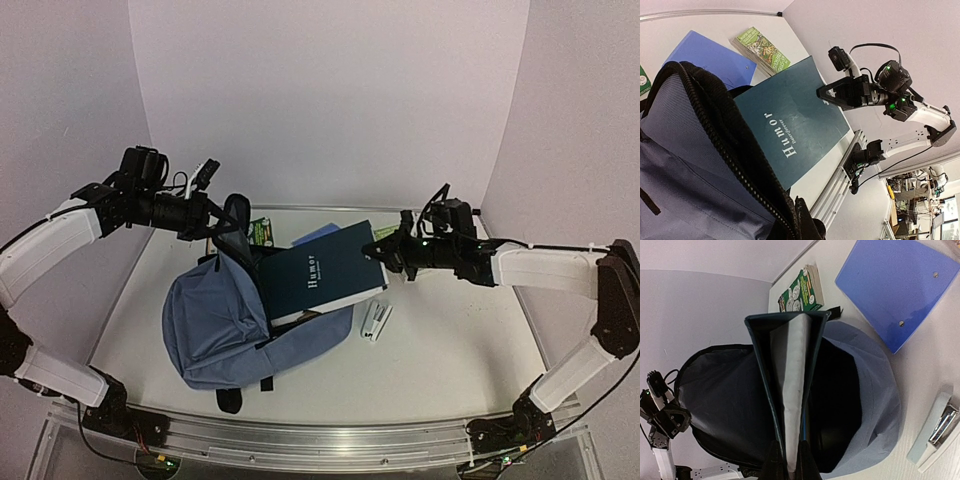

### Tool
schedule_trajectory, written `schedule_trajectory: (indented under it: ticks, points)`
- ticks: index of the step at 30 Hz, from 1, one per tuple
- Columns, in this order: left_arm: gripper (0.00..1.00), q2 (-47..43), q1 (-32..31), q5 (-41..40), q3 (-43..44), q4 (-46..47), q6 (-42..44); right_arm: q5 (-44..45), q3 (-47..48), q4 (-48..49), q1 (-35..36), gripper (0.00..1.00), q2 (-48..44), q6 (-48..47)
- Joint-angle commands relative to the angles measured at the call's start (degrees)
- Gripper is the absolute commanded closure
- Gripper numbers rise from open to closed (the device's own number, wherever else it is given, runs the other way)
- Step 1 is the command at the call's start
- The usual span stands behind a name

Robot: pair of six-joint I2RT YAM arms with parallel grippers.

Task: Pack the student bag
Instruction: Place the book in the student bag.

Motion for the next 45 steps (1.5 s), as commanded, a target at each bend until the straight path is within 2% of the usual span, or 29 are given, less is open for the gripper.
schedule_trajectory:
  ticks: [1,9,18,22,28,32,35,38,41,45]
  points:
    - [1.0,-0.65,0.1,3.17,3.18,3.36,1.32,-0.96,5.57,8.22,2.8,1.0,4.49,2.23]
    - [1.0,1.49,0.11,7.99,2.71,5.7,0.54,-3.53,13.65,14.39,9.12,1.0,17.86,4.54]
    - [1.0,4.05,0.04,11.32,4.6,5.83,1.58,-3.19,28.01,14.87,15.54,1.0,36.47,3.78]
    - [1.0,5.13,0.01,12.49,5.06,5.94,1.58,-1.71,30.58,14.35,17.03,0.99,40.63,3.11]
    - [1.0,5.18,0.02,11.91,3.86,7.1,0.69,2.01,30.59,9.8,17.27,0.78,40.44,-1.68]
    - [1.0,3.34,0.08,6.69,1.59,7.13,-0.92,10.08,32.46,-2.75,17.24,0.52,34.16,-11.42]
    - [1.0,0.9,0.1,1.64,-1.91,8.43,-3.68,19.13,33.33,-13.33,17.25,0.38,27.79,-19.4]
    - [1.0,-0.98,0.09,-2.04,-4.98,8.98,-6.02,23.35,32.04,-16.86,17.17,0.25,22.11,-24.15]
    - [1.0,-1.81,0.18,-3.9,-7.04,9.23,-7.53,26.38,34.04,-22.1,17.15,0.19,20.79,-27.92]
    - [1.0,-2.15,0.19,-4.43,-8.18,9.56,-8.85,35.62,38.52,-30.24,16.95,0.16,23.27,-30.6]
